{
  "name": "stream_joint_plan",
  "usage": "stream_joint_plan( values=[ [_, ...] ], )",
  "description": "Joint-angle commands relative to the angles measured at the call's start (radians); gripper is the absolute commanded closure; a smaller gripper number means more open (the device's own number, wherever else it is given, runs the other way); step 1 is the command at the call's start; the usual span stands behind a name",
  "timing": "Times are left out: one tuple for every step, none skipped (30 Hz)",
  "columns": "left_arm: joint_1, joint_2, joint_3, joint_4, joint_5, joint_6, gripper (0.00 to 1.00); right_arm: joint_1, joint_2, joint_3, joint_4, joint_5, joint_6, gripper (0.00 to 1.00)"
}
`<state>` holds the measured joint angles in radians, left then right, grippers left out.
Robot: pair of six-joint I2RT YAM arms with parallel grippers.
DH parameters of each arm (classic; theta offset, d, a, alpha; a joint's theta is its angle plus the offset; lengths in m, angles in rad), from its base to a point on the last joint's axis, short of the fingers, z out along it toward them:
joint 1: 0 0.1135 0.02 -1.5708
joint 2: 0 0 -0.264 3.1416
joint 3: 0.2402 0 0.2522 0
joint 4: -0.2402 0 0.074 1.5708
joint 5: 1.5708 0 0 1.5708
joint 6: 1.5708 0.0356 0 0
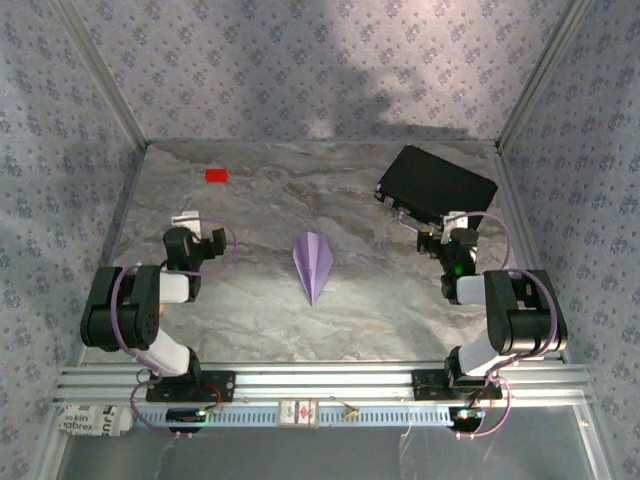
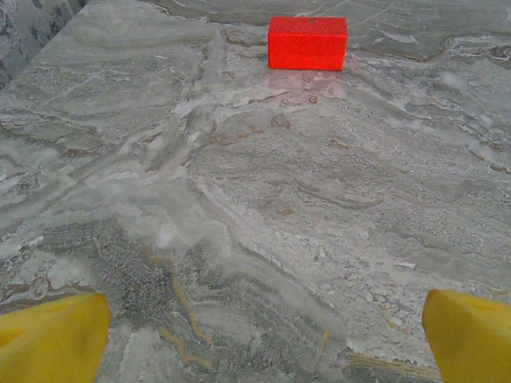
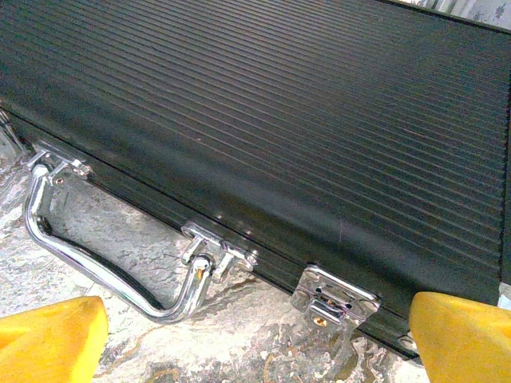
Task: Fold a paper plane with a square sheet of paper (pick it up from the middle)
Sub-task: Reset both arms
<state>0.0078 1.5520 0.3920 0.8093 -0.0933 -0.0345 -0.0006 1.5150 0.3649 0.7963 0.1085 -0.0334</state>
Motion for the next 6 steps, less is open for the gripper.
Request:
stream_joint_plan(
  values=[
    [0.006, -0.015, 0.011, 0.031, 0.007, -0.007, 0.0, -0.011, 0.002, 0.024, -0.003, 0.022, 0.017, 0.01],
    [0.007, -0.014, 0.01, 0.031, 0.006, -0.006, 0.0, -0.01, 0.003, 0.023, -0.003, 0.023, 0.017, 0.01],
    [0.007, -0.014, 0.01, 0.031, 0.007, -0.006, 0.0, -0.011, 0.003, 0.023, -0.003, 0.022, 0.017, 0.01],
    [0.007, -0.014, 0.01, 0.031, 0.007, -0.006, 0.0, -0.012, 0.002, 0.024, -0.003, 0.023, 0.017, 0.01],
    [0.007, -0.014, 0.011, 0.031, 0.007, -0.006, 0.0, -0.012, 0.002, 0.023, -0.003, 0.022, 0.017, 0.01],
    [0.007, -0.014, 0.01, 0.031, 0.007, -0.005, 0.0, -0.011, 0.002, 0.024, -0.003, 0.022, 0.017, 0.01]
  ],
)
